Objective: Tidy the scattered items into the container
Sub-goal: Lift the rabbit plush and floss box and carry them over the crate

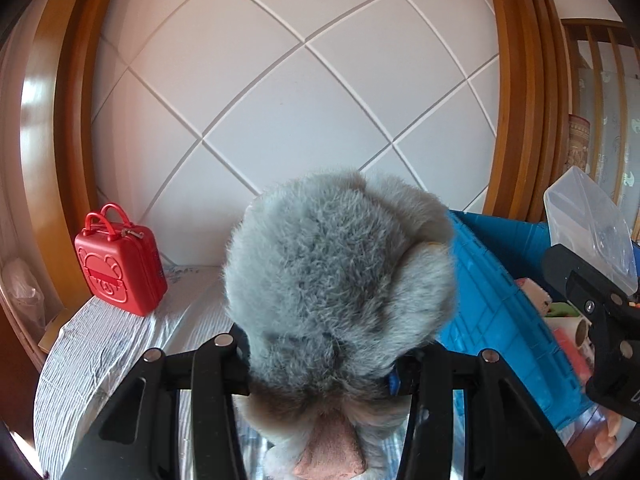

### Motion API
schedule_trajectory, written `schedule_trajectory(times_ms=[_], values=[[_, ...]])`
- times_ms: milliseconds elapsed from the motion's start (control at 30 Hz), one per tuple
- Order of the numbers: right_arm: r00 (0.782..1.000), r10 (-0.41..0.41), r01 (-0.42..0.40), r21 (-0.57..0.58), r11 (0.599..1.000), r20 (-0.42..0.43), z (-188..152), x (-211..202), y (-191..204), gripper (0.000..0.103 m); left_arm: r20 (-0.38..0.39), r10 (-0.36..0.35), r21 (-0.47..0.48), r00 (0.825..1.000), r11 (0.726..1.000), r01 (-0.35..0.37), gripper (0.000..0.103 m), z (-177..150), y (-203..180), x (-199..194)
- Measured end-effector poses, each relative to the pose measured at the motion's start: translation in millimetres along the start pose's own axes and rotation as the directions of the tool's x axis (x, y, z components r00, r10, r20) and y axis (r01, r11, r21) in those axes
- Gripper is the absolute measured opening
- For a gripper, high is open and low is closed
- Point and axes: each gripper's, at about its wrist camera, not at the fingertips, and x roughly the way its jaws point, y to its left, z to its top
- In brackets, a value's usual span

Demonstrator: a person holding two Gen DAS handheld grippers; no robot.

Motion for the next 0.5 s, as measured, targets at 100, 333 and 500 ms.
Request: schedule_trajectory(times_ms=[100, 333, 500], values=[[0.999, -0.052, 0.052, 0.006, 0.999, 0.007, -2, -12, -57, 0.100, 0.034, -0.043, 0.028, 0.999, 0.999, 0.042, 0.044, 10, -64, -8], [0.982, -0.185, 0.186, 0.014, 0.983, -0.046, -26, -27, -183, 0.100, 0.006, -0.175, 0.062, 0.984, 0.983, 0.175, 0.044, 23, -193, -11], [0.964, -0.236, 0.242, 0.041, 0.969, -0.120, -49, -23, -243, 0.100, -0.204, -0.188, 0.140, 0.961, 0.965, 0.219, 0.044, -7, -260, 29]])
